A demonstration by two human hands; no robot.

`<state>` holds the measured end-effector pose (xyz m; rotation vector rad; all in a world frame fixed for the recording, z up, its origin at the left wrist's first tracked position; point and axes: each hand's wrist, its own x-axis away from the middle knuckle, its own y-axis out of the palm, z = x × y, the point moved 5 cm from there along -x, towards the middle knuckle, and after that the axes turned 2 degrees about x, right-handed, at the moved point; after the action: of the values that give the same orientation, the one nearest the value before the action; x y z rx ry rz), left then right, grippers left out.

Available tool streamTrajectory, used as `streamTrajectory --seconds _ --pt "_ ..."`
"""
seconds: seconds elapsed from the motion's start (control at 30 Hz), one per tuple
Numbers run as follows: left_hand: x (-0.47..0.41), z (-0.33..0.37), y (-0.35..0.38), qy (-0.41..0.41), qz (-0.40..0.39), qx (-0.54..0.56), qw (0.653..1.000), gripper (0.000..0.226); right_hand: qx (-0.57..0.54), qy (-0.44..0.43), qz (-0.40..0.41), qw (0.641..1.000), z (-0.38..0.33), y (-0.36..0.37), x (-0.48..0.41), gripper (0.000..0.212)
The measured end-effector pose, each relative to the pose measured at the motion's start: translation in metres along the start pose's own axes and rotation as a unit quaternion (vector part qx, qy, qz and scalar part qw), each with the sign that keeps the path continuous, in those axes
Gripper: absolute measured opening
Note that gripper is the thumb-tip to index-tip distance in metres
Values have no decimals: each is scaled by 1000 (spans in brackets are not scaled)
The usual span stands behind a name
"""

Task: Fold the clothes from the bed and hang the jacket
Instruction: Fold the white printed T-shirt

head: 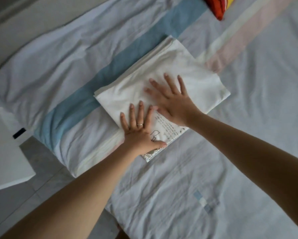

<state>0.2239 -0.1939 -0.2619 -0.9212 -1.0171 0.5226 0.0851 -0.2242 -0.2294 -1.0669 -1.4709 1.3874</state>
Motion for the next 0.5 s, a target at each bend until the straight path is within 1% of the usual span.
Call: streamTrajectory --seconds 0.03,0.07,0.1,0.13,0.2,0.27,0.33,0.37,0.4,0.43,0.47,0.5 --pt "-2 0 -1 -4 -16 -9 1000 131 15 -70 -33 997 -12 3 -17 60" --pt "-3 1 0 -6 -34 -19 999 129 28 -94 -64 993 -15 8 -31 61" --pt "-5 0 -1 -7 -47 -18 999 128 35 -84 -88 992 -9 13 -46 63" --pt "-7 0 -3 -3 -52 -12 999 127 35 -46 -108 992 4 18 -59 64" --pt "-8 0 -4 6 -57 -1 998 127 -5 85 -122 989 40 21 -77 59" --pt "-9 -2 -4 11 -63 2 998 127 -48 197 -143 969 76 19 -88 56" --pt "-9 -3 -4 15 -70 4 997 127 -28 267 -170 948 100 15 -89 59" --pt "-9 -3 -4 16 -74 5 997 127 -5 292 -160 943 107 11 -86 60" --pt "-10 -3 -5 17 -76 5 997 128 19 303 -124 945 107 5 -82 61" --pt "-10 -4 -6 13 -77 13 997 128 32 278 -78 957 100 -5 -80 62" --pt "-10 -4 -6 13 -79 16 997 128 27 227 -40 973 86 -12 -72 62" --pt "-9 -4 -6 13 -79 14 997 128 10 153 -24 988 68 -15 -58 61"
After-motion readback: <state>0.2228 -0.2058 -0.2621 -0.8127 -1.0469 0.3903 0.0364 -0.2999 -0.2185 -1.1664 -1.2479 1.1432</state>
